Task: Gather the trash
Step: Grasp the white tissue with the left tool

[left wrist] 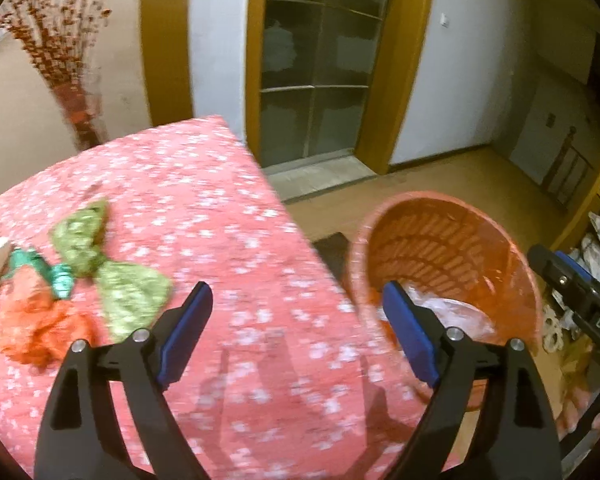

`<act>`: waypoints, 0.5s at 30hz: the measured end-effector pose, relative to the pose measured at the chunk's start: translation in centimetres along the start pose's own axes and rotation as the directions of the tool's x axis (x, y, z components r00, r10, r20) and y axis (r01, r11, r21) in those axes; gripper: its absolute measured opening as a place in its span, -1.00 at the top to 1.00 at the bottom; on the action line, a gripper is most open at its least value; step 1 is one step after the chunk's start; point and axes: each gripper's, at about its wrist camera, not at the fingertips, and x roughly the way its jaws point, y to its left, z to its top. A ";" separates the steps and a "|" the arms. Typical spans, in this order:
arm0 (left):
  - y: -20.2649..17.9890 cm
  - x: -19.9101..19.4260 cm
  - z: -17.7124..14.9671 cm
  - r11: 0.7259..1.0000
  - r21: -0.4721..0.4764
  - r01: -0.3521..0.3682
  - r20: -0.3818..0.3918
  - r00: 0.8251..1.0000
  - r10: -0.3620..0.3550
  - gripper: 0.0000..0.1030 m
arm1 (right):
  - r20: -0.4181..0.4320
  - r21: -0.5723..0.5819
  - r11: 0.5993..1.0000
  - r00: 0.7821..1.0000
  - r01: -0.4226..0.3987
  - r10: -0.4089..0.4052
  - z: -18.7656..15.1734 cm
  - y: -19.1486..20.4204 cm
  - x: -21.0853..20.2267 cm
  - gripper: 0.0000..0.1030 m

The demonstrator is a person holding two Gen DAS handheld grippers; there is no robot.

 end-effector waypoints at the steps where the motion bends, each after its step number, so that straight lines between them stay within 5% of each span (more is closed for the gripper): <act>1: 0.8 -0.4 -0.1 1.000 -0.006 -0.017 0.006 1.000 0.018 -0.66 | -0.002 -0.009 1.000 1.000 -0.006 0.006 -0.1 0.4 0.0 -0.56; 7: 9.1 -3.5 -0.7 0.977 -0.107 -0.183 0.039 0.981 0.188 -0.71 | -0.023 -0.053 0.997 0.998 -0.052 0.051 -0.5 3.2 0.3 -0.57; 11: 16.6 -6.5 -1.6 0.924 -0.239 -0.298 0.046 0.947 0.317 -0.71 | -0.042 -0.086 0.993 0.996 -0.085 0.081 -0.9 5.5 0.8 -0.57; 15: 24.1 -8.9 -2.4 0.834 -0.366 -0.414 0.028 0.890 0.454 -0.71 | -0.061 -0.118 0.987 0.993 -0.109 0.103 -1.3 7.5 1.3 -0.57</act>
